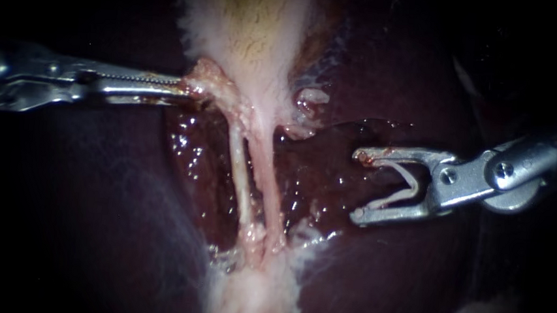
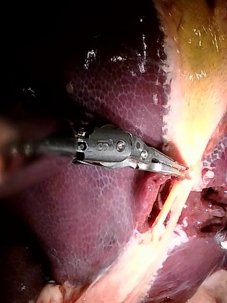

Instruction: Grabbing gallbladder

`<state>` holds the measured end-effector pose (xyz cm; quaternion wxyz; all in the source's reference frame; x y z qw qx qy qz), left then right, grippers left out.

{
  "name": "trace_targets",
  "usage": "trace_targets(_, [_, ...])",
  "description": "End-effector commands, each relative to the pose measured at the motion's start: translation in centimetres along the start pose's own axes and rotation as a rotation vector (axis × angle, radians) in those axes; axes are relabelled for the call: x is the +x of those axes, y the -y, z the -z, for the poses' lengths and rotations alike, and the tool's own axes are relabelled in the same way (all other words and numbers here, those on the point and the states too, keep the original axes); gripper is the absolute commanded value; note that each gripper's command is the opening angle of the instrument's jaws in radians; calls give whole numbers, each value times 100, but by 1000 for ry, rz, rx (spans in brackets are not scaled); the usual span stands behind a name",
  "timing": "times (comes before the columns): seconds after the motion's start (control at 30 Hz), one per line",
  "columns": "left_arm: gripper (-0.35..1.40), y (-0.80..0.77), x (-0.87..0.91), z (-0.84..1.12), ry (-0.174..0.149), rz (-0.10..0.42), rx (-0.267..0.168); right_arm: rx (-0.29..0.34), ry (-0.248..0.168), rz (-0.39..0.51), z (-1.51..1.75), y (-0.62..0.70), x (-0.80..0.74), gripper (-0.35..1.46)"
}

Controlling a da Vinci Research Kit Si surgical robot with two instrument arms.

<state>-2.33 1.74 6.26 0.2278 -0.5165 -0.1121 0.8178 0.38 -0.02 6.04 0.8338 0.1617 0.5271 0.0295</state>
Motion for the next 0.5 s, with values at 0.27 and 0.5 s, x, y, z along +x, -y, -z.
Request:
trace_targets(0.27, [-35, -1, 3, 3, -11, 2, -1, 0, 0, 0, 0, 0, 0, 49])
trace_targets(0.5, [-35, 2, 0, 4, -11, 2, -2, 0, 0, 0, 0, 0, 0, 49])
